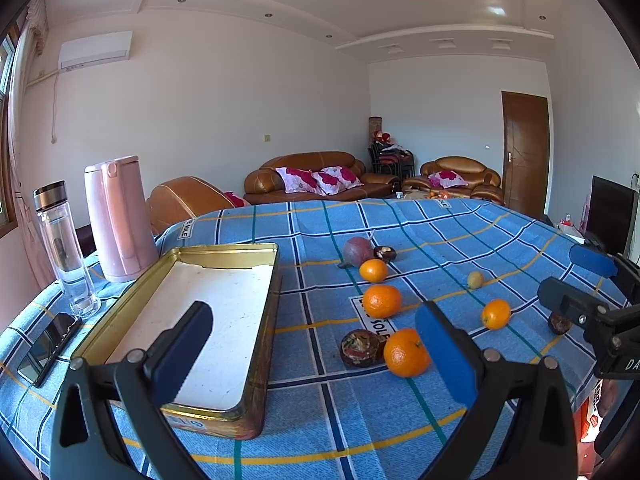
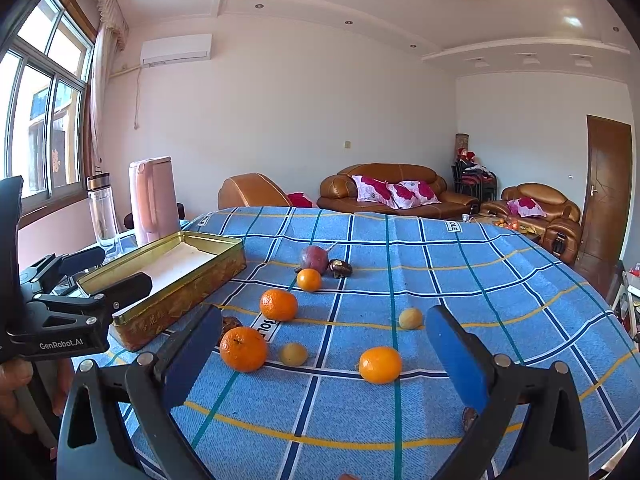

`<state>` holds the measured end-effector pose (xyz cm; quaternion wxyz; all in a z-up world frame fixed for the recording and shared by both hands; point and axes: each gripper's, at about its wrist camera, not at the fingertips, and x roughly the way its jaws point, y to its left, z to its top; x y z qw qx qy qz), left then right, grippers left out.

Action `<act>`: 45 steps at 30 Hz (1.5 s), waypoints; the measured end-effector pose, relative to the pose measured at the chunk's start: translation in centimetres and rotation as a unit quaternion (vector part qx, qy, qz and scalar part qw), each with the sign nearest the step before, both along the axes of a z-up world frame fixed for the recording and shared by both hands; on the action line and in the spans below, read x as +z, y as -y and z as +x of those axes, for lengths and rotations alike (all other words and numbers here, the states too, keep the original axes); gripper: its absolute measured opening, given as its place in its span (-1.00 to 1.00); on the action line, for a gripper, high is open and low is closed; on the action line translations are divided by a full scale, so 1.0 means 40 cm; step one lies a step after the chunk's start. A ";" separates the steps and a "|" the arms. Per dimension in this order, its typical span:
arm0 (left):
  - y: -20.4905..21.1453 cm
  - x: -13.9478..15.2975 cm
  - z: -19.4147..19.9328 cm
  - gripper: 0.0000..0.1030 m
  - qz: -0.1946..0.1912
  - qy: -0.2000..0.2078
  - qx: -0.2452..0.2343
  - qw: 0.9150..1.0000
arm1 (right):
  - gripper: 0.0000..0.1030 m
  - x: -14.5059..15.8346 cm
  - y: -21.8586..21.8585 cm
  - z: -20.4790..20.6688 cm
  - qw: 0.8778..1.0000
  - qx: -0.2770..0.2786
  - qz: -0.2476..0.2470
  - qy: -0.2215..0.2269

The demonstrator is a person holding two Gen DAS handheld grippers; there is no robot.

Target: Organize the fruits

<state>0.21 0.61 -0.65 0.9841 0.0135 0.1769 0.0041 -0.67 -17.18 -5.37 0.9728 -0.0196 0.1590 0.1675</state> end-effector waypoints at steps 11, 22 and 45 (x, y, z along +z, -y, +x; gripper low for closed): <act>0.003 -0.001 0.000 1.00 0.001 -0.001 0.000 1.000 | 0.98 -0.004 -0.006 0.002 1.000 0.001 -0.002 -0.002; 0.003 -0.004 0.001 1.00 0.001 -0.001 0.000 1.000 | 0.98 -0.010 -0.005 0.006 1.000 0.003 -0.001 -0.005; 0.034 -0.033 0.017 1.00 0.013 -0.016 -0.004 1.000 | 0.98 -0.032 0.013 0.009 1.000 -0.005 -0.001 -0.017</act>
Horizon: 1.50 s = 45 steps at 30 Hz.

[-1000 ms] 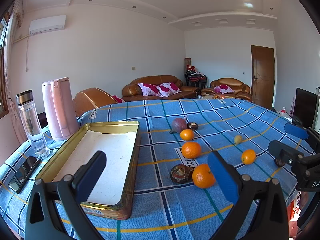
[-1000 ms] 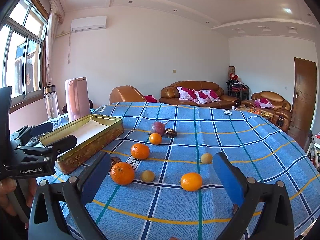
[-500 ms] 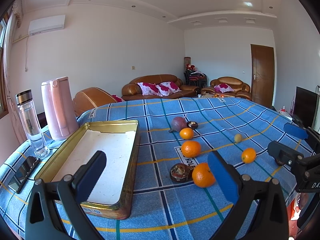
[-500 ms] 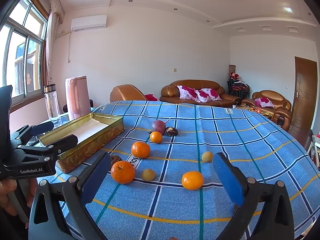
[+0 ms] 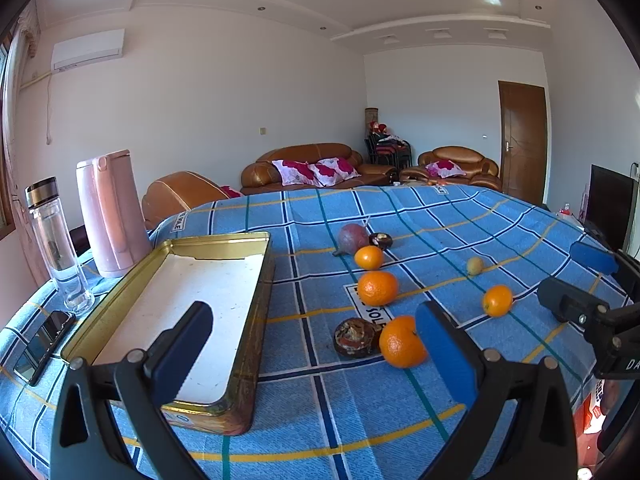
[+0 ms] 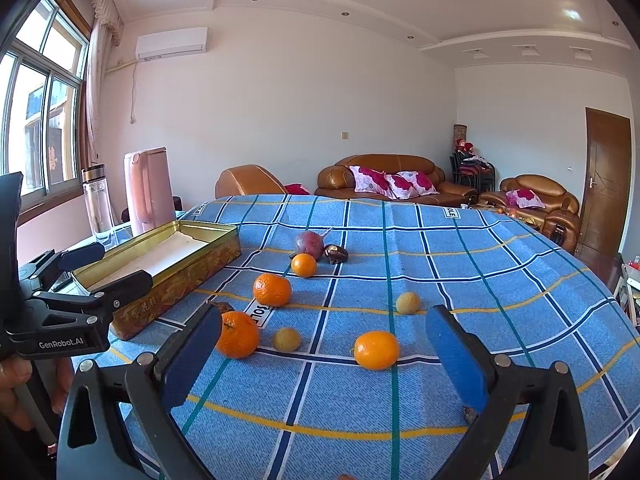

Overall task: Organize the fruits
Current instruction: 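Grasp the brown round fruit with the right gripper while the left gripper grasps a mandarin, then carry the mandarin and brown fruit with both grippers over the white tray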

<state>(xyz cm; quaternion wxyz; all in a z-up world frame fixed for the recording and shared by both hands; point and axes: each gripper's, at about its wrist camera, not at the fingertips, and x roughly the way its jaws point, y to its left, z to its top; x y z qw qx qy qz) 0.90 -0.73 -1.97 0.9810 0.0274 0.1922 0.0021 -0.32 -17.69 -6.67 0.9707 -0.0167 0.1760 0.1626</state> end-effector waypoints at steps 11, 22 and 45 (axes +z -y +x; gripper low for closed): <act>0.031 -0.036 0.027 1.00 0.002 -0.023 -0.017 1.000 | 0.98 -0.041 0.065 0.007 1.000 -0.024 -0.004 -0.013; 0.123 -0.084 0.079 0.68 0.019 -0.065 -0.070 0.995 | 0.81 -0.122 0.216 0.035 0.995 -0.084 0.020 -0.048; 0.172 -0.117 0.179 0.03 0.012 -0.158 -0.122 0.980 | -0.08 -0.193 0.240 0.098 0.991 -0.073 0.019 -0.107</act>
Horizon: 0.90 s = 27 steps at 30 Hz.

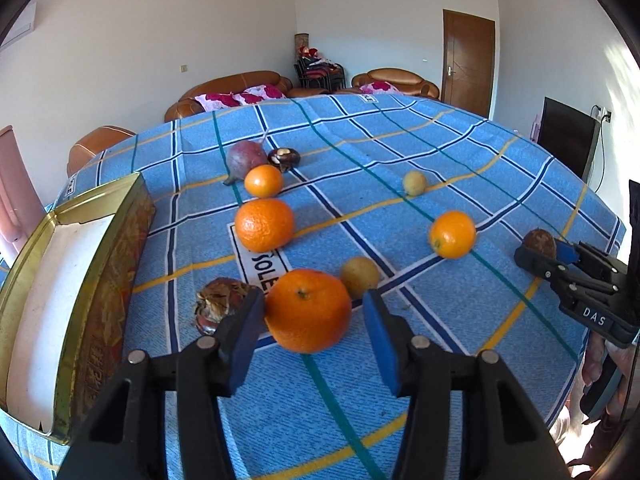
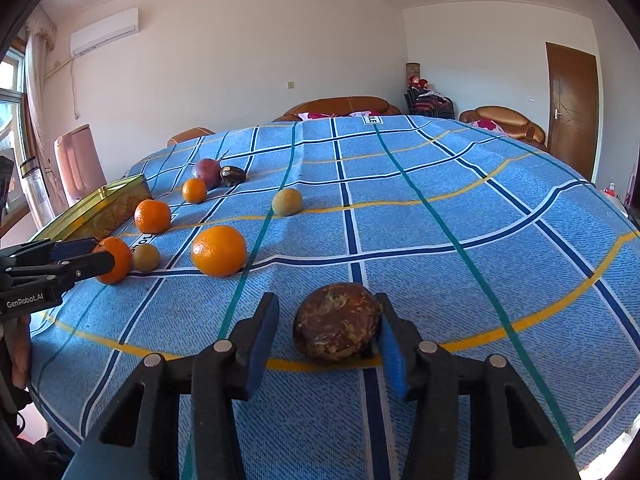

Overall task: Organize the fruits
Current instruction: 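Carry the mandarin and brown fruit with both grippers over the white tray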

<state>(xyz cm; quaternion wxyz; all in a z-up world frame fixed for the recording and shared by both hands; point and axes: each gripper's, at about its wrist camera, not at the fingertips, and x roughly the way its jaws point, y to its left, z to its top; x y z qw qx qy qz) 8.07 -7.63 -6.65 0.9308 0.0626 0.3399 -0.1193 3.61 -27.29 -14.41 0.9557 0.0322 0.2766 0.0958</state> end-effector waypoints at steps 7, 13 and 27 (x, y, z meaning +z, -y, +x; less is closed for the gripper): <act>0.001 -0.004 0.006 -0.06 0.006 -0.003 0.002 1.000 | -0.23 0.003 -0.025 -0.007 1.000 0.028 0.001 0.006; 0.004 -0.009 0.014 -0.03 0.014 -0.013 0.000 1.000 | -0.23 0.011 -0.039 -0.016 0.999 0.039 0.001 0.014; -0.021 0.013 -0.018 -0.07 -0.024 0.029 0.000 0.999 | -0.23 0.049 -0.090 -0.056 0.996 0.072 0.003 0.051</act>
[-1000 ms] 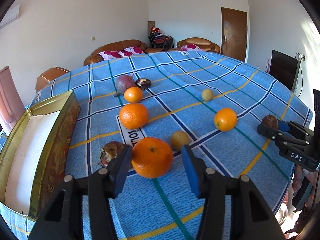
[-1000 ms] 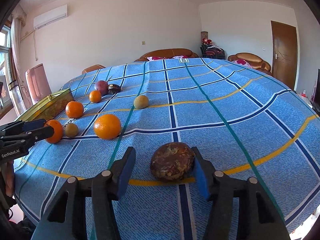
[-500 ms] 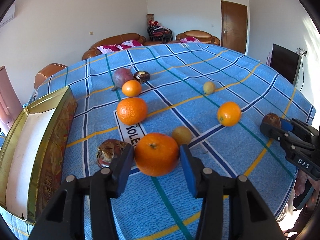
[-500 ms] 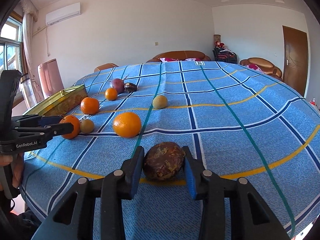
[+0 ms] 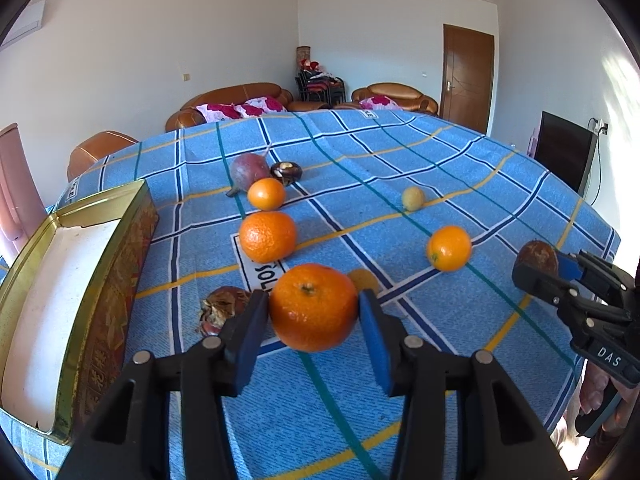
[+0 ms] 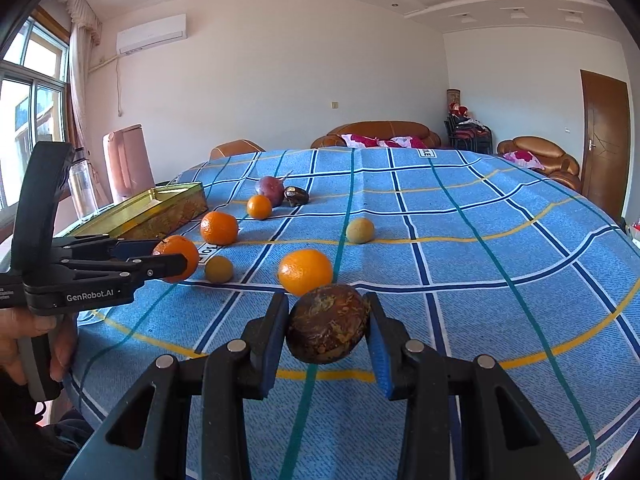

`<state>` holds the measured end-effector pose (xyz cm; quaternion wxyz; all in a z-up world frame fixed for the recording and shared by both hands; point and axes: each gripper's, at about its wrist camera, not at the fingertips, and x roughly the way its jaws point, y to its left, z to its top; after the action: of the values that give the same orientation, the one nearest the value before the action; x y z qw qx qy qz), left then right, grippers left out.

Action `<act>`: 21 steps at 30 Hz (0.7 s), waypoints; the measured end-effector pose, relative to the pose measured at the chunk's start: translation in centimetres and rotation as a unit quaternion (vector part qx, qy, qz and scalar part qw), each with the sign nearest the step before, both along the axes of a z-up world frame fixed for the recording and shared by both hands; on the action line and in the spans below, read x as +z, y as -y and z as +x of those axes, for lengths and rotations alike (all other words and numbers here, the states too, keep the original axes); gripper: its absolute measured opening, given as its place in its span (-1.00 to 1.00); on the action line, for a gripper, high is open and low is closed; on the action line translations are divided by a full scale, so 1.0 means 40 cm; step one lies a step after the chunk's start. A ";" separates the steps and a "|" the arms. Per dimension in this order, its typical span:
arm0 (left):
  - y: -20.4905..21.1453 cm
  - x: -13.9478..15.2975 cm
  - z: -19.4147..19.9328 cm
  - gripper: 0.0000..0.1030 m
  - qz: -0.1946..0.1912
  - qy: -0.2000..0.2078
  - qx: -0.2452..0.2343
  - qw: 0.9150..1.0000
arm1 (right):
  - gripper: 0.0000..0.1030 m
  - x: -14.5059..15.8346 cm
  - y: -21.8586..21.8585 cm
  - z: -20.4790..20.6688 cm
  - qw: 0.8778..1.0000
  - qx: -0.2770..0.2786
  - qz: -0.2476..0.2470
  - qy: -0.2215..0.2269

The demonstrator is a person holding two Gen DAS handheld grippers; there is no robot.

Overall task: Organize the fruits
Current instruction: 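Carry the mandarin and brown fruit with both grippers over the white tray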

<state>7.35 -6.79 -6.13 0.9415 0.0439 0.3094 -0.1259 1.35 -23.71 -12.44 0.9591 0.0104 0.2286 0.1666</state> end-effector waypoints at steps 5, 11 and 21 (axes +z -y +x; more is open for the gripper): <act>-0.002 0.010 -0.019 -0.07 -0.002 0.027 0.000 1.000 | -0.23 0.006 -0.038 -0.005 1.000 0.018 -0.003 0.007; -0.009 0.020 -0.038 -0.07 -0.009 0.053 0.002 0.999 | -0.23 0.016 -0.075 -0.008 0.999 0.035 -0.007 0.018; -0.026 0.032 -0.064 -0.07 -0.029 0.086 0.006 0.996 | -0.23 0.040 -0.117 -0.009 0.998 0.054 -0.011 0.036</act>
<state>4.80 -5.74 -4.85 0.9662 0.0255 0.2241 -0.1246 0.97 -19.01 -10.85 0.9562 -0.0184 0.1964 0.2161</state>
